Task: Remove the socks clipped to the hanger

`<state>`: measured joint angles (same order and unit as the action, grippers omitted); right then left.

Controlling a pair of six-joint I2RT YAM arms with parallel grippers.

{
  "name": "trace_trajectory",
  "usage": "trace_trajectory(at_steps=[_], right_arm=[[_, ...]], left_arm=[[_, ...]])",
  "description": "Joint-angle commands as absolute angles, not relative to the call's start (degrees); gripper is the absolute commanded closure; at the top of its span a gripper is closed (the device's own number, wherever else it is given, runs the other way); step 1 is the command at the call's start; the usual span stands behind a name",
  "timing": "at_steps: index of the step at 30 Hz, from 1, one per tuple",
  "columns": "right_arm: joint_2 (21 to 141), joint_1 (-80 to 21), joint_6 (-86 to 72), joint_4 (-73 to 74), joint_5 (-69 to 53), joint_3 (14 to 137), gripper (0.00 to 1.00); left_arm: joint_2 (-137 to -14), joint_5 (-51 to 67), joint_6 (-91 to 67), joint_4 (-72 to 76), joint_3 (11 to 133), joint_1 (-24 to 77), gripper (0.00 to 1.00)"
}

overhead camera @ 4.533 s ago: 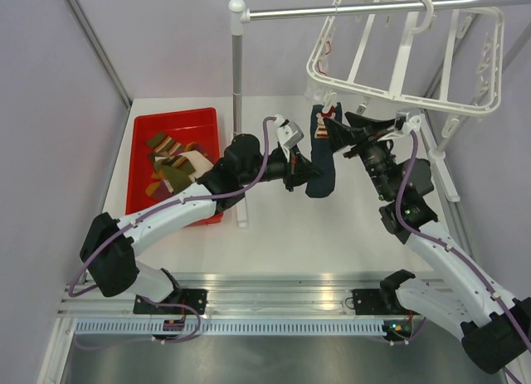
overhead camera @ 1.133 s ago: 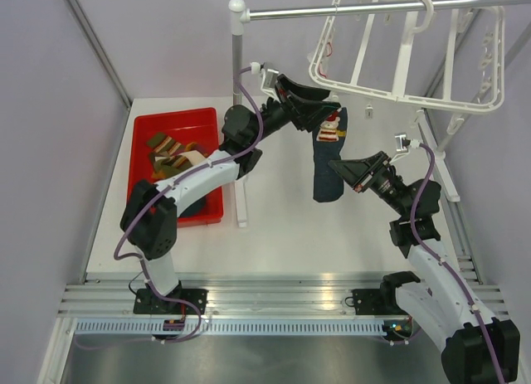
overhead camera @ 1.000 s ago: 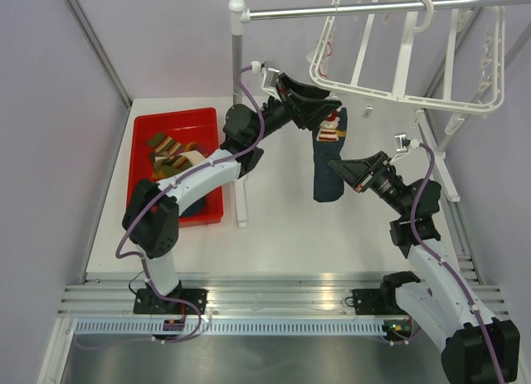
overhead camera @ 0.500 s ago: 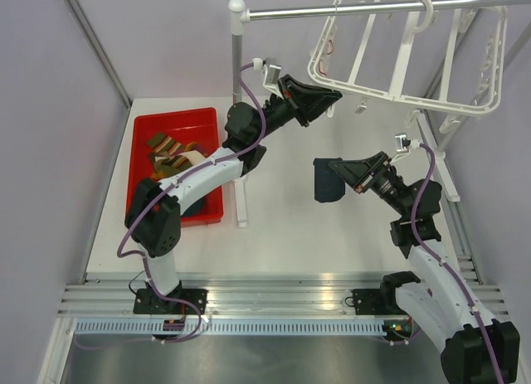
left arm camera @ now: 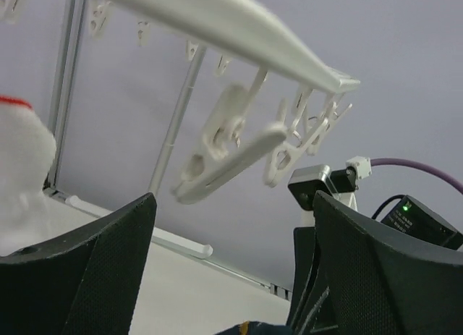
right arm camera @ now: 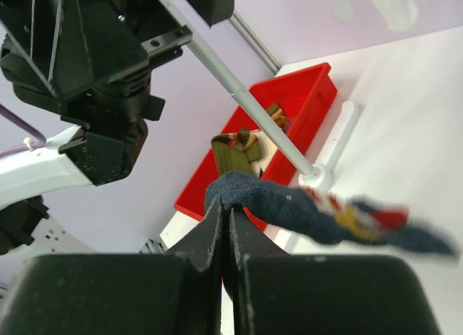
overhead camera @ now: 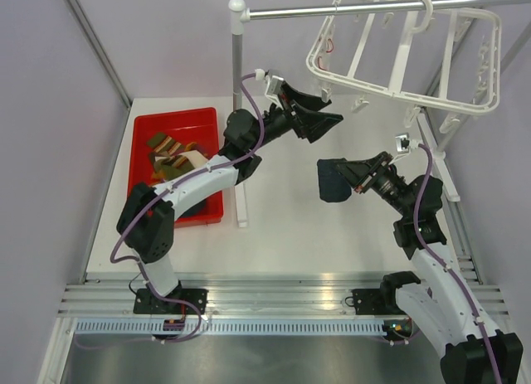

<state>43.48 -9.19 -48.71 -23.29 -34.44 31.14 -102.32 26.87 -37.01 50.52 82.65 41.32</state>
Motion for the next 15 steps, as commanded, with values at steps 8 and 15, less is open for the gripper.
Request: trace_trajectory(at_steps=[8,15], right_arm=[[42.4,-9.1,-40.5,-16.8,-32.2,31.8,0.99],[45.5,-17.7,-38.7,-20.6,-24.7,29.7,0.99]], left_arm=[[-86.0,25.8,-30.6,43.9,68.0,41.7,0.05],[-68.9,18.9,-28.5,27.6,55.9,41.7,0.03]])
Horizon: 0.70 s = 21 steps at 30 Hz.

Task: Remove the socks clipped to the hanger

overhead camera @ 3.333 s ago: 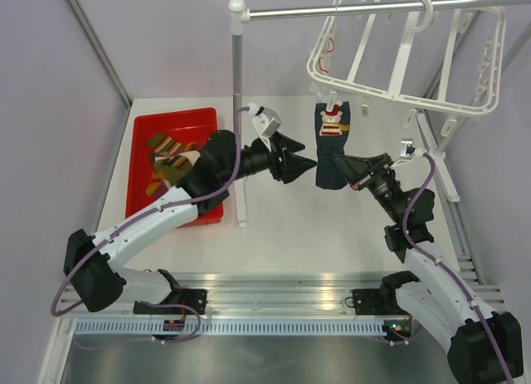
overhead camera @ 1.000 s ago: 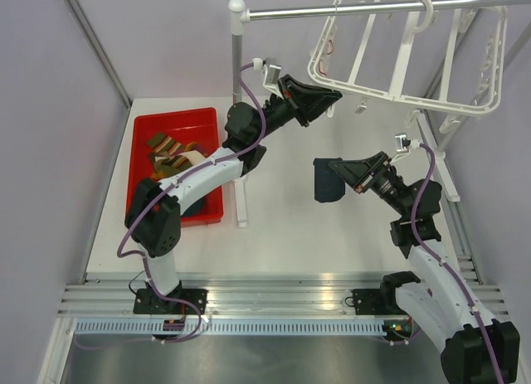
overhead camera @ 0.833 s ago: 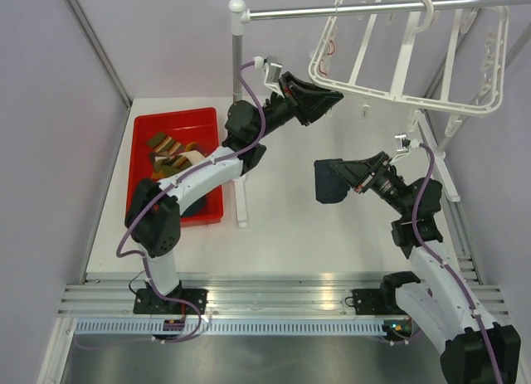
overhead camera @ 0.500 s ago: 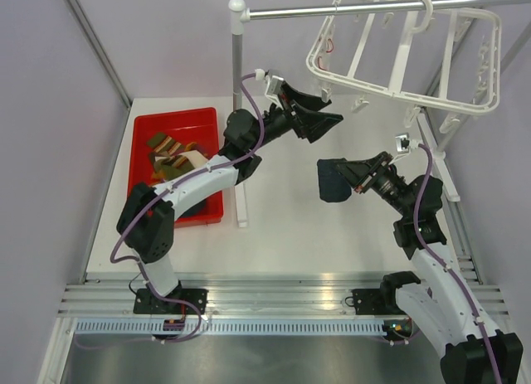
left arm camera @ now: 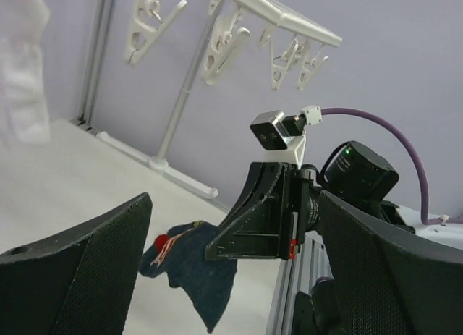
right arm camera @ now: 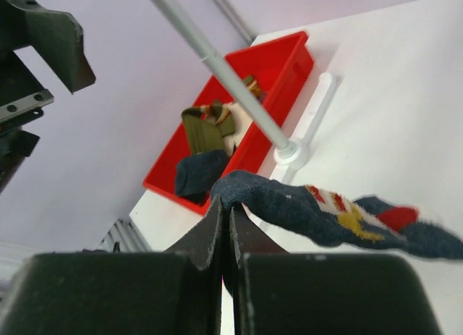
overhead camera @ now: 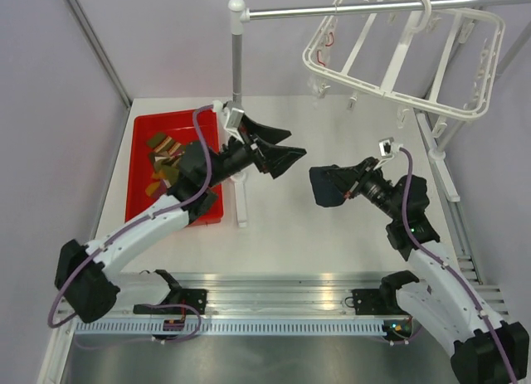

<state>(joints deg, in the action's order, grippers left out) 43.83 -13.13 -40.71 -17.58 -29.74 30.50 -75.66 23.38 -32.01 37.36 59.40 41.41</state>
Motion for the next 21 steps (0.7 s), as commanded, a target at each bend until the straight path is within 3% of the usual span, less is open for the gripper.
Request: trace_trajectory(at_steps=[1,6,12,21], right_arm=[[46.3,-19.8,-38.1,-21.3,-22.8,29.6,0.99],[55.6,-35.2,-35.4,-27.1,-10.4,30.6,0.99],[72.7,-52.0,-30.9,-34.9,3.0,38.1,0.99],[100.4,-58.9,-28.7,-32.2,7.1,67.0,0.99]], left_arm=[[-63.8,15.9,-28.0,24.3,55.2,41.8,0.03],[-48.6,8.3,-25.2,2.0,51.9,41.8,0.02],[-35.3,3.3,-25.7,-10.7,51.7,41.7,0.01],[-24.8,2.7,-25.9,-18.9,52.2,41.7,0.01]])
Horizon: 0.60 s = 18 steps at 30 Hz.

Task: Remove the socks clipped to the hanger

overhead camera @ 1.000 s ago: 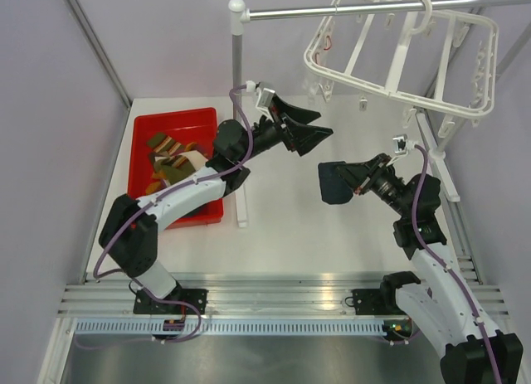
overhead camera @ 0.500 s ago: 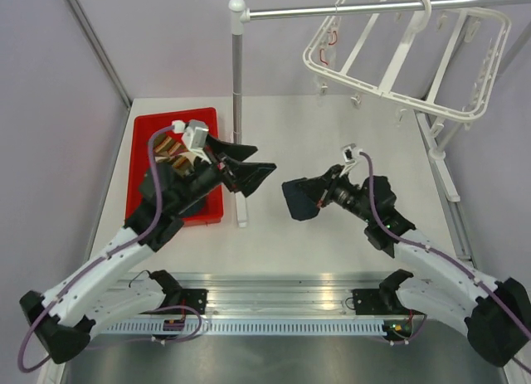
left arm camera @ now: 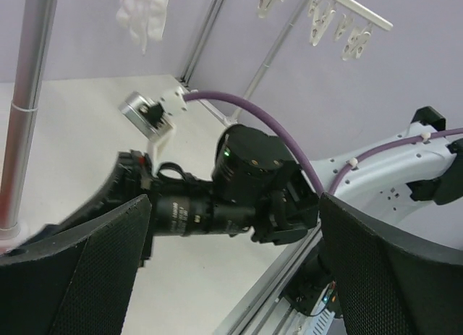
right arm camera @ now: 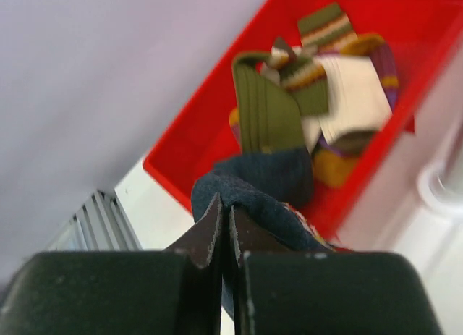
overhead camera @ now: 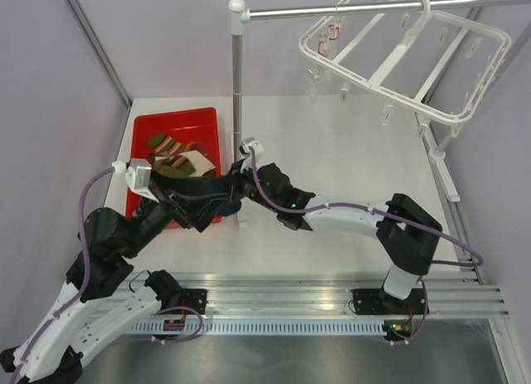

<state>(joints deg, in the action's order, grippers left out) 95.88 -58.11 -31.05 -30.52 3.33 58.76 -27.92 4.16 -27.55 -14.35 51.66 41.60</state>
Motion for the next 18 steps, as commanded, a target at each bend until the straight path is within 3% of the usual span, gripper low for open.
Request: trace_trajectory(at_steps=[1,7,9,11,13,18], right_arm=[[102.0,-59.0,-28.7,-31.5,7.9,71.7,0.99],[114.9,-59.3,-27.2,-24.0,7.5,89.3,0.99],[119.0,-59.6,-26.4,-21.5,7.7,93.1,0.94],[123.4,-59.4,-26.0,-16.5,8.5,99.3,0.77],[125.0,-59.3,-25.1,-14.7,8.7,101.9,0.51],[124.2,-59.4,-22.0,-13.4,10.5,101.3,0.30]], left_arm=[[-24.3,2.1,-25.8,-19.4,52.2,41.7,0.01],[-21.3,0.5,-25.5,-22.1,52.1,41.7,0.00],[-20.8,0.2,-25.1,-22.8,52.1,41.7,0.00],[-20.7,0.4,-25.0,-23.4,52.3,41.7,0.00],[-20.7,0.8,-25.1,-23.6,52.4,41.7,0.00],[-20.2,0.4,-24.8,-24.0,52.1,41.7,0.00]])
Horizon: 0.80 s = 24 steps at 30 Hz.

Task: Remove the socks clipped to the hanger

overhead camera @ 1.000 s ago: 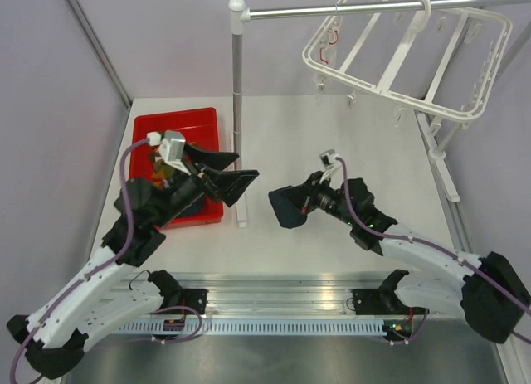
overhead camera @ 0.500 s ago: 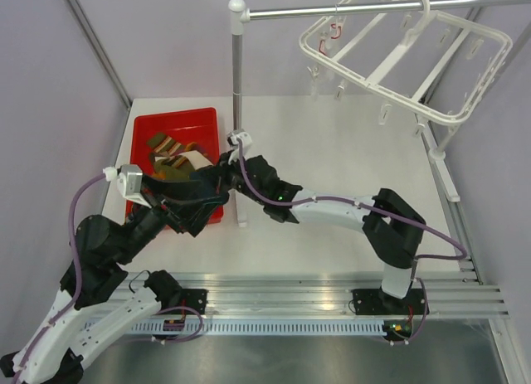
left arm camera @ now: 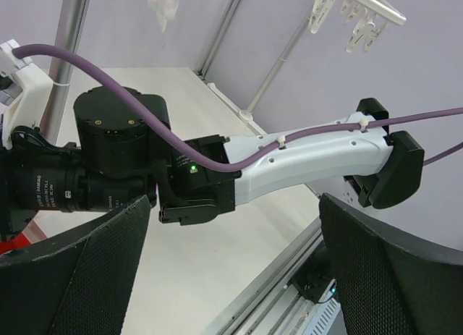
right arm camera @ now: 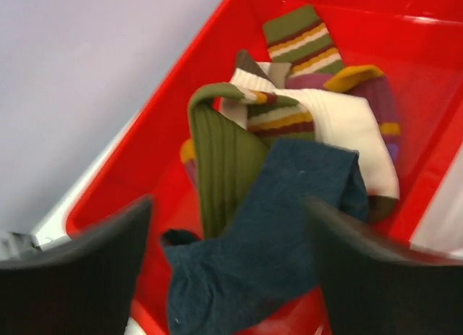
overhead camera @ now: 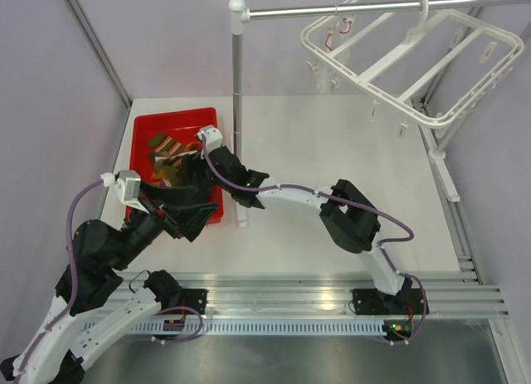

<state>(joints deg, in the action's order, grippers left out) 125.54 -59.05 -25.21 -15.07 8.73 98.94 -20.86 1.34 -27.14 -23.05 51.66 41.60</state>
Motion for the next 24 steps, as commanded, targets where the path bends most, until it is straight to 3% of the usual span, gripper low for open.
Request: trace_trajectory(at_steps=[1,6,15,24], right_arm=[[122.7,-59.5,-21.6,-13.6,10.5,100.1,0.02],[115.1,-59.8,-21.5,-16.2,10.6,91.9,0.02],[89.1,-59.9,-26.3,-25.0,18.0,58.2,0.02],[64.7,-60.0,-29.0,-13.4,31.7,38.2,0.02]], left_arm=[[-20.1,0.4,-24.6,-24.0,52.0,41.7,0.00],[-20.4,0.3,-23.9,-24.1,51.5,41.7,0.00],[-21.4,0.2,-22.9,-24.1,50.8,41.7,0.00],[-21.9,0.9,-23.1,-24.3,48.4,41.7,0.00]])
